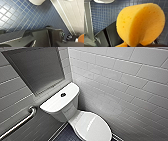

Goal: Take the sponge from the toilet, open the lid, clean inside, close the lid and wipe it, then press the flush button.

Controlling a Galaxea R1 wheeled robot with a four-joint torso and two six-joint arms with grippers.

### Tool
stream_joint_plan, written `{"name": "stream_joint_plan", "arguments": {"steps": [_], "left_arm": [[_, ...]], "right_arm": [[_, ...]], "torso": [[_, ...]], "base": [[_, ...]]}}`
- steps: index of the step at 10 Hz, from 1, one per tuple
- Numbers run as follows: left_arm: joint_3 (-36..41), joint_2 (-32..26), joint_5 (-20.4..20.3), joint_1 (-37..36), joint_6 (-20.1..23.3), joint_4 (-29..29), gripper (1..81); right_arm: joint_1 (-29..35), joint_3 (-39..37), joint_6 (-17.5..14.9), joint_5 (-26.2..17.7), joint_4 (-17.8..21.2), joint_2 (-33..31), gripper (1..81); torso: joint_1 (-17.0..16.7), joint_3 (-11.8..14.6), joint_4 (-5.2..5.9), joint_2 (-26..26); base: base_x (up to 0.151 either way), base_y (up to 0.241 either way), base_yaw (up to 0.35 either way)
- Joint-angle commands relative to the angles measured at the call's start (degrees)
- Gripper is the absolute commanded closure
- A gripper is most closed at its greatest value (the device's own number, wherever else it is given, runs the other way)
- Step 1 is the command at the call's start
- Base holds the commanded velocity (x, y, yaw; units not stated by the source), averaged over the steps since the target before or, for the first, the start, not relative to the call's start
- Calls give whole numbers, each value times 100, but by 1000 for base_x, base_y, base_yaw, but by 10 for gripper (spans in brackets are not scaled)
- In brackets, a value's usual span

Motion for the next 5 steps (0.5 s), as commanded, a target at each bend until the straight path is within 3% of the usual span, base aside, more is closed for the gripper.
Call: {"name": "stream_joint_plan", "arguments": {"steps": [1,4,5], "left_arm": [[268,-201,434,-720,-5,-397,10],[654,-324,443,-1187,-5,-687,10],[717,-324,434,-1223,-14,-732,10]], "right_arm": [[-333,-276,-18,-441,-270,186,811],[-562,-548,-18,-433,-429,493,811],[-580,-619,-18,-433,-464,546,811]], "torso": [[-369,0,0,573],[-559,0,0,877],[-321,0,0,514]], "base": [[0,0,0],[0,0,0],[0,0,0]]}}
